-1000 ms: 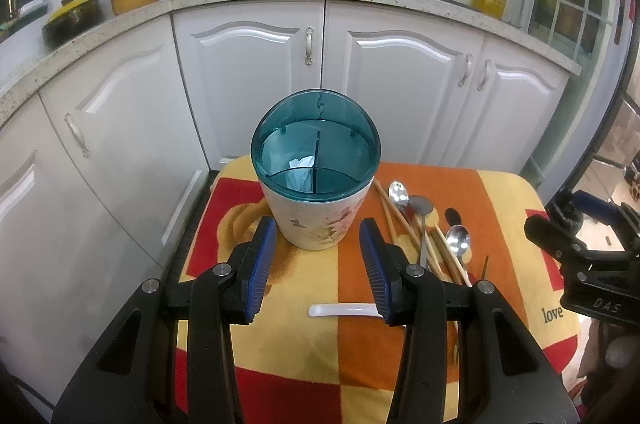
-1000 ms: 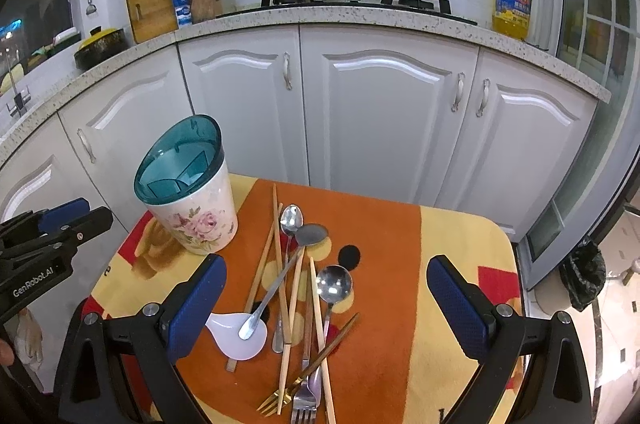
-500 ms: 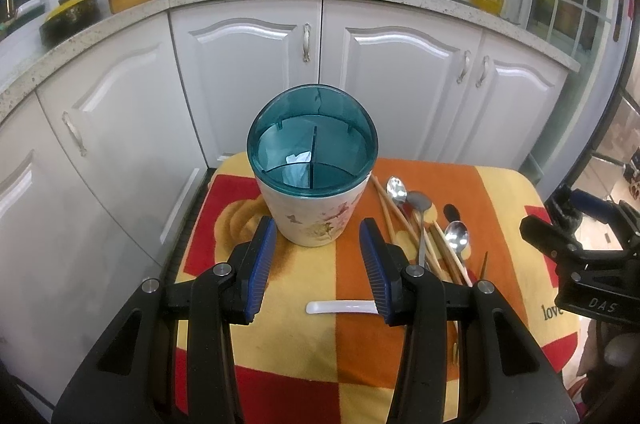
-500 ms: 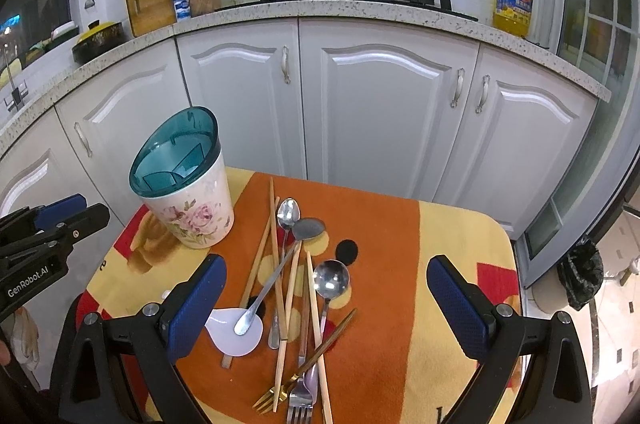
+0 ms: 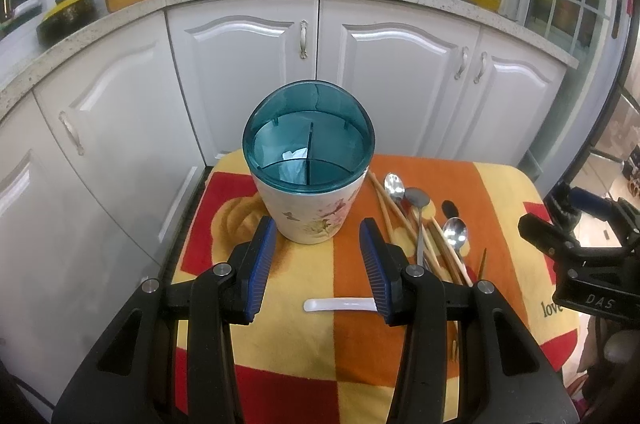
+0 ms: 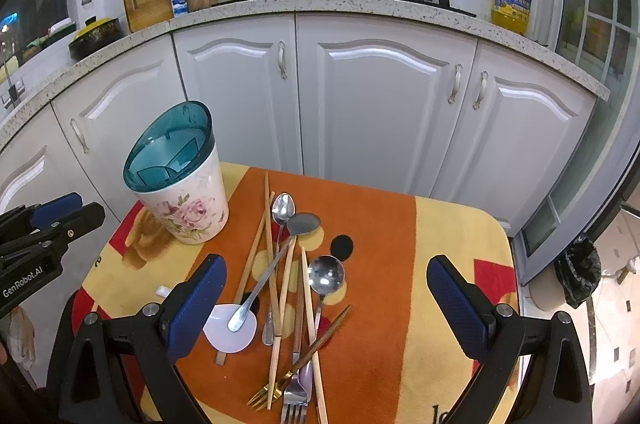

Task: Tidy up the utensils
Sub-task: 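Approach the white ceramic spoon with the left gripper open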

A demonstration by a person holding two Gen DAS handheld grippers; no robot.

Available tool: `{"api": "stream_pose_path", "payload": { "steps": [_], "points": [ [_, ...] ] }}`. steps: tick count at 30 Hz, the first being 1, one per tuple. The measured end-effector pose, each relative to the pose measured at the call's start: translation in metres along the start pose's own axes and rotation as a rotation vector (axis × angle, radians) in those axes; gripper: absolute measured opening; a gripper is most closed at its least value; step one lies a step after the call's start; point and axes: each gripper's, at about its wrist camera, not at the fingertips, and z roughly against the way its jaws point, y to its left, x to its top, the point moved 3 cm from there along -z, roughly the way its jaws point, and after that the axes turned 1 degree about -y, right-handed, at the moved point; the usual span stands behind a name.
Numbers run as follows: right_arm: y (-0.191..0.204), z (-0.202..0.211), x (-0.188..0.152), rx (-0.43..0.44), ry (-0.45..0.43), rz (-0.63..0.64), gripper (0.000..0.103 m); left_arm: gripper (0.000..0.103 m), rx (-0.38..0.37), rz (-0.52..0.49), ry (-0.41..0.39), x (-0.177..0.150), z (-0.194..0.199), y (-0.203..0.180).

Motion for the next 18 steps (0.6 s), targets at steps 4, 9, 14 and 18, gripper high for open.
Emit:
{"api": "stream_pose_path", "payload": {
  "steps": [4, 9, 14, 18],
  "points": [
    [0.000, 0.000, 0.000, -0.002, 0.003, 0.003, 0.100, 0.043, 0.000, 0.000, 0.001, 0.000, 0.000, 0.000],
    [-0.002, -0.001, -0.001, -0.006, 0.006, 0.007, 0.100, 0.043, -0.007, 0.008, 0.008, -0.001, -0.001, 0.000],
    [-0.013, -0.003, -0.003, -0.004, 0.015, -0.002, 0.100, 0.043, -0.029, 0.028, 0.023, -0.002, -0.004, 0.007],
    [-0.026, -0.011, -0.010, 0.043, 0.042, -0.044, 0.100, 0.043, -0.098, 0.065, 0.079, -0.008, -0.012, 0.013]
  ]
}}
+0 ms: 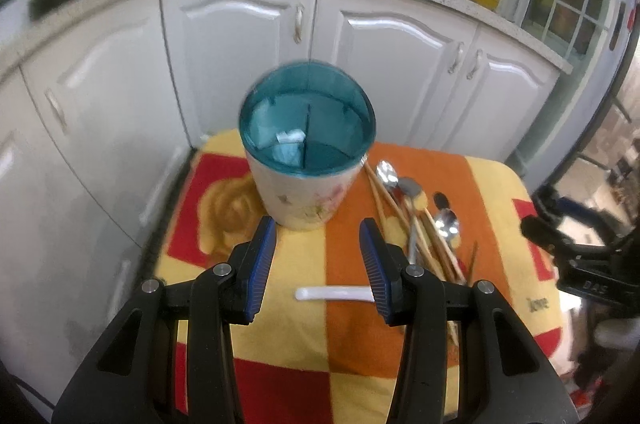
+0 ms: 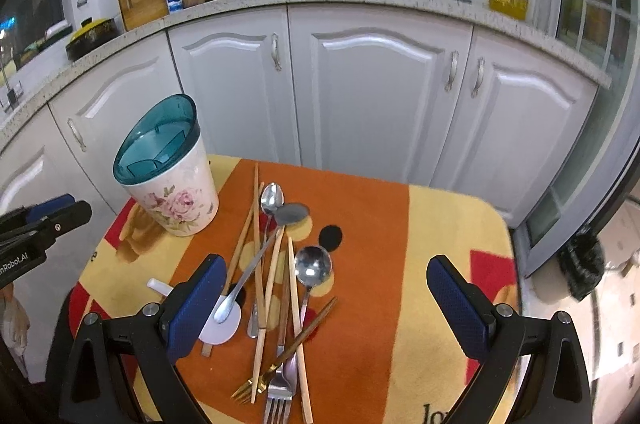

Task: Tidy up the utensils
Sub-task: 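Approach the white ceramic spoon with the left gripper open, then grasp the white ceramic spoon handle with the left gripper while the right gripper grasps a fork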

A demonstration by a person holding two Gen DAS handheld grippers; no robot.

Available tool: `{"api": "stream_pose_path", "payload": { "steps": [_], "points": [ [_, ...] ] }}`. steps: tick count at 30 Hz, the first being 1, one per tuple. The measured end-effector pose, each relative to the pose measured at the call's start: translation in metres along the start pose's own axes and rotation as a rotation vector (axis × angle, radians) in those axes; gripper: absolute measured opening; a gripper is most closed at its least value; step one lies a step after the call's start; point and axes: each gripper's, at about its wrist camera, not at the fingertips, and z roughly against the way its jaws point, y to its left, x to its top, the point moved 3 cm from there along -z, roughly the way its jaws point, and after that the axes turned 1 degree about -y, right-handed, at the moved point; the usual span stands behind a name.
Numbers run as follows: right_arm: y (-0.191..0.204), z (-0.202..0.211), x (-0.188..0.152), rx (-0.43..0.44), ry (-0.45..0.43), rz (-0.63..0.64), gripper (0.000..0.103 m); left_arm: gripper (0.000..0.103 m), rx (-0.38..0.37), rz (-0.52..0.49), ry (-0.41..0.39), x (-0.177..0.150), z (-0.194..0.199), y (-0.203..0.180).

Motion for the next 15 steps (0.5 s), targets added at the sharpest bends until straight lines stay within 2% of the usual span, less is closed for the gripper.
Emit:
{"api": "stream_pose_path", "payload": {
  "steps": [2, 3, 9, 15],
  "points": [
    [-0.004, -0.008, -0.005, 0.016, 0.025, -0.014, 0.089, 0.043, -0.028, 0.029, 0.035, -0.003, -0.005, 0.004],
    [-0.005, -0.010, -0.008, 0.023, 0.035, -0.017, 0.087, 0.043, -0.040, 0.050, 0.053, -0.006, -0.008, 0.008],
    [-0.001, -0.027, -0.019, 0.061, 0.075, -0.014, 0.084, 0.043, -0.094, 0.177, 0.155, -0.022, -0.026, 0.024],
    [-0.002, -0.045, -0.031, 0.071, 0.121, -0.010, 0.079, 0.043, -0.157, 0.287, 0.249, -0.037, -0.050, 0.023]
  ]
}}
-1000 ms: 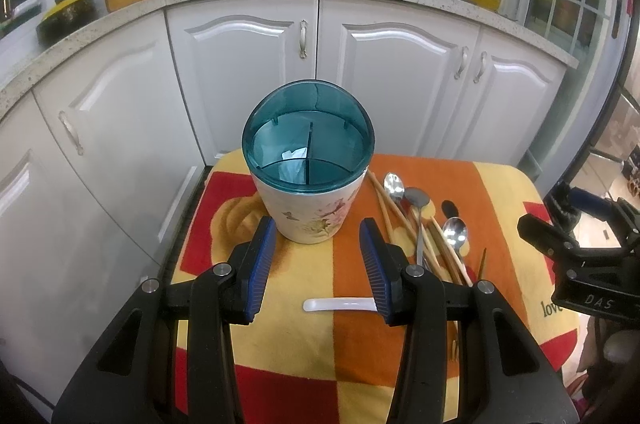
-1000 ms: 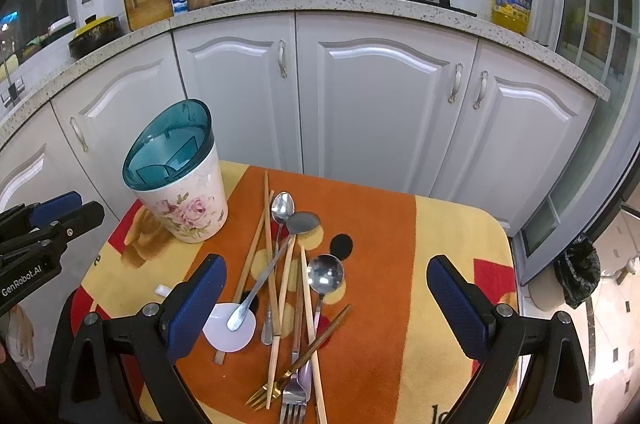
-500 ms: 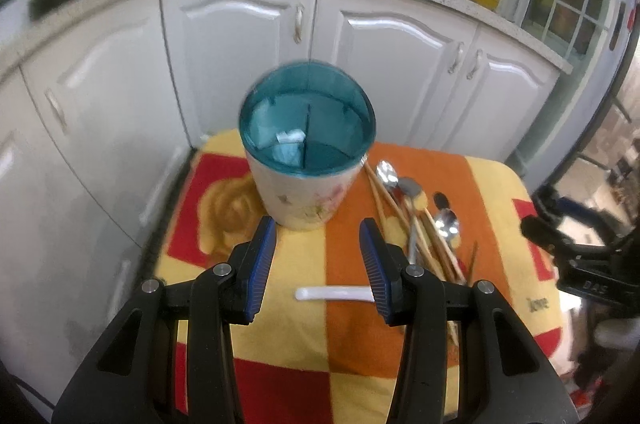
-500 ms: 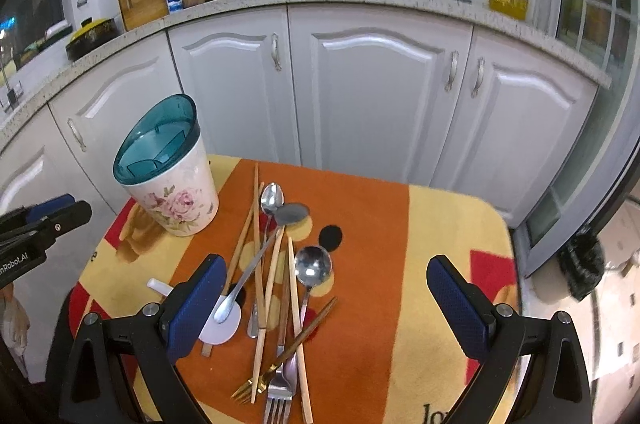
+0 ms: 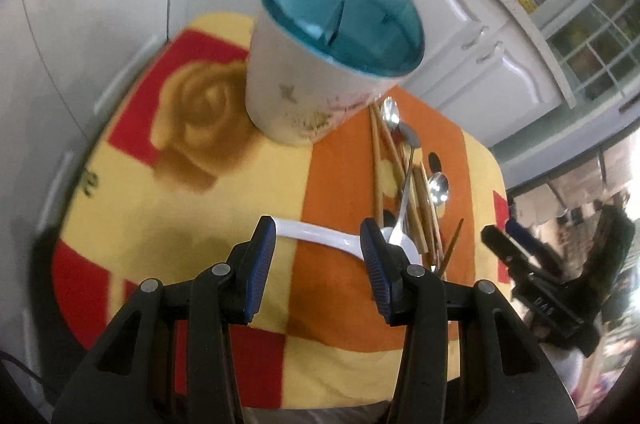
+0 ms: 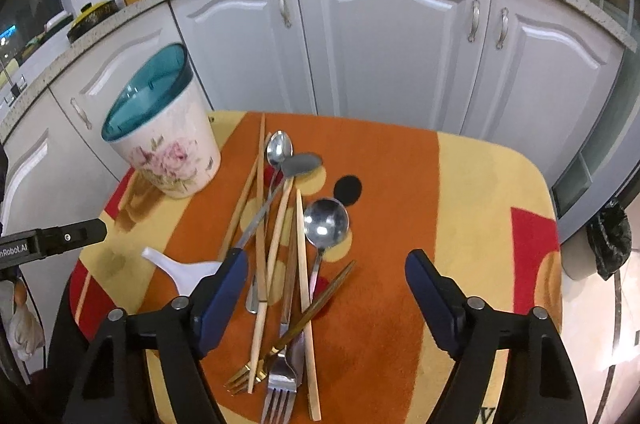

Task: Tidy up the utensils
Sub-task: 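Grasp the white ceramic spoon handle with the left gripper while the right gripper grasps a fork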

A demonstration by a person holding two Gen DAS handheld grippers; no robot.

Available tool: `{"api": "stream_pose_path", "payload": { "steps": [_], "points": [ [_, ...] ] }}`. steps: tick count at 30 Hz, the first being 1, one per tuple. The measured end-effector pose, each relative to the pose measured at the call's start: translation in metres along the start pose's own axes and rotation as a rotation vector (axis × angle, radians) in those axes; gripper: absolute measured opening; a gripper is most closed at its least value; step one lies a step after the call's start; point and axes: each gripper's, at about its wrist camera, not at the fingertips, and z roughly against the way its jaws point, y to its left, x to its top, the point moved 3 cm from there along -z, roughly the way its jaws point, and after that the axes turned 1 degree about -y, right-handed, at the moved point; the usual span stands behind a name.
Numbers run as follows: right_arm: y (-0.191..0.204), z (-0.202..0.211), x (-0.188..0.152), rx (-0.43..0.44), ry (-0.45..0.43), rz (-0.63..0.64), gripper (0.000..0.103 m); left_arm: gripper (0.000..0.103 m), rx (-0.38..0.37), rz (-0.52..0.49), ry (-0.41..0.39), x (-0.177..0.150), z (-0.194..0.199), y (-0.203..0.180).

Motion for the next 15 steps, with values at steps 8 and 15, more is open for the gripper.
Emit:
{"api": "stream_pose_path", "payload": {
  "steps": [8, 15],
  "points": [
    [-0.016, -0.022, -0.007, 0.030, 0.048, -0.036, 0.065, 0.044, -0.045, 0.094, 0.090, -0.009, -0.025, 0.002],
    [-0.019, -0.026, -0.005, 0.046, 0.048, -0.046, 0.065, 0.044, -0.055, 0.194, 0.123, -0.008, -0.039, 0.006]
  ]
}}
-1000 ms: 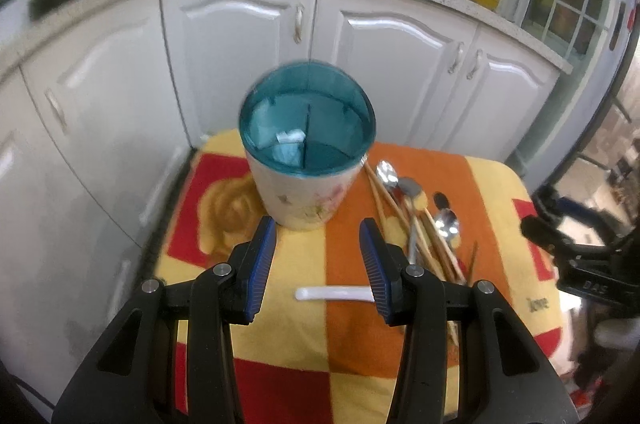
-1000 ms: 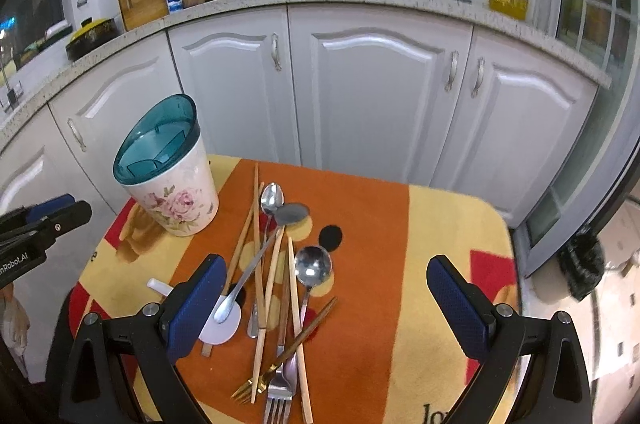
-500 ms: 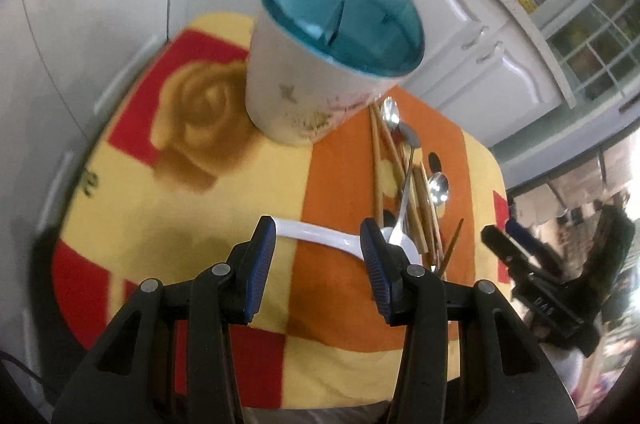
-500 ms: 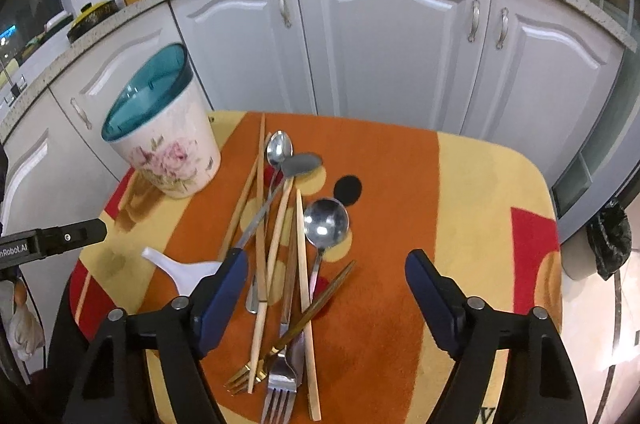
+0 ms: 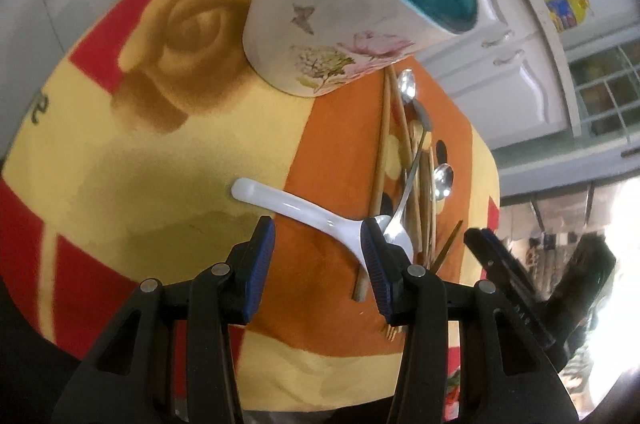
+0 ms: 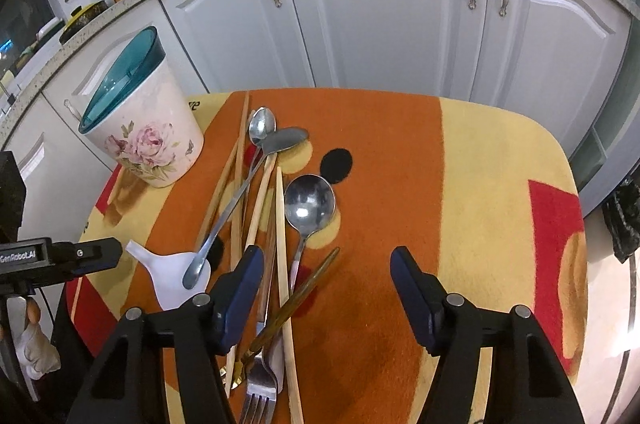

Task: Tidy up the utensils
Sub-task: 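Grasp the white ceramic spoon handle with the left gripper while the right gripper grasps a fork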

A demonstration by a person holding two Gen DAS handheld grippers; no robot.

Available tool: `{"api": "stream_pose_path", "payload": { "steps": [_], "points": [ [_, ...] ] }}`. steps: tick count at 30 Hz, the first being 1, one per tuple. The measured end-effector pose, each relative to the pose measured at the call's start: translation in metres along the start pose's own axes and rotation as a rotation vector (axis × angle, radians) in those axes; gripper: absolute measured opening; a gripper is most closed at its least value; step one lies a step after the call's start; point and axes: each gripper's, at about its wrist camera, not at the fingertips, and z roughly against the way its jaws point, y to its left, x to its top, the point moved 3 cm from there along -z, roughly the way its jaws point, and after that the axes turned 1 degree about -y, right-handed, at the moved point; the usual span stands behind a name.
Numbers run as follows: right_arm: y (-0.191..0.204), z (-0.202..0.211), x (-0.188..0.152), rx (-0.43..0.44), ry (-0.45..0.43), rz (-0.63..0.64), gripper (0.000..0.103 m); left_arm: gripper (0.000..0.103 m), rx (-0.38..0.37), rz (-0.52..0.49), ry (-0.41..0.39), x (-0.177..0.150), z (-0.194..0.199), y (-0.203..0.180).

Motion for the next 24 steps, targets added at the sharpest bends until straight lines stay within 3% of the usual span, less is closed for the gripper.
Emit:
{"api": "stream_pose_path", "payload": {
  "steps": [7, 15, 17, 19, 20, 21, 22, 24],
  "points": [
    [-0.011, 0.002, -0.004, 0.031, 0.010, -0.025, 0.065, 0.044, 0.008, 0.079, 0.011, 0.010, -0.015, 0.001],
    [-0.018, -0.016, -0.012, 0.116, 0.054, -0.110, 0.064, 0.044, 0.052, 0.086, 0.020, 0.022, -0.025, -0.001],
    [-0.020, -0.023, -0.012, 0.168, 0.063, -0.158, 0.044, 0.044, 0.056, 0.080, 0.019, 0.025, -0.026, -0.001],
    [-0.021, -0.026, -0.012, 0.200, 0.060, -0.186, 0.034, 0.044, 0.046, 0.083, 0.015, 0.029, -0.027, 0.000],
    [-0.021, -0.027, -0.012, 0.211, 0.054, -0.195, 0.021, 0.043, 0.041, 0.081, 0.014, 0.030, -0.027, 0.000],
    [-0.021, -0.027, -0.012, 0.227, 0.053, -0.205, 0.015, 0.040, 0.035, 0.072, 0.008, 0.031, -0.028, -0.001],
    [-0.021, -0.025, -0.012, 0.241, 0.047, -0.214, 0.015, 0.025, 0.037, 0.063, 0.002, 0.033, -0.028, -0.001],
    [-0.020, -0.019, -0.011, 0.247, 0.034, -0.207, 0.014, 0.019, 0.034, 0.054, 0.004, 0.034, -0.031, 0.001]
  ]
}}
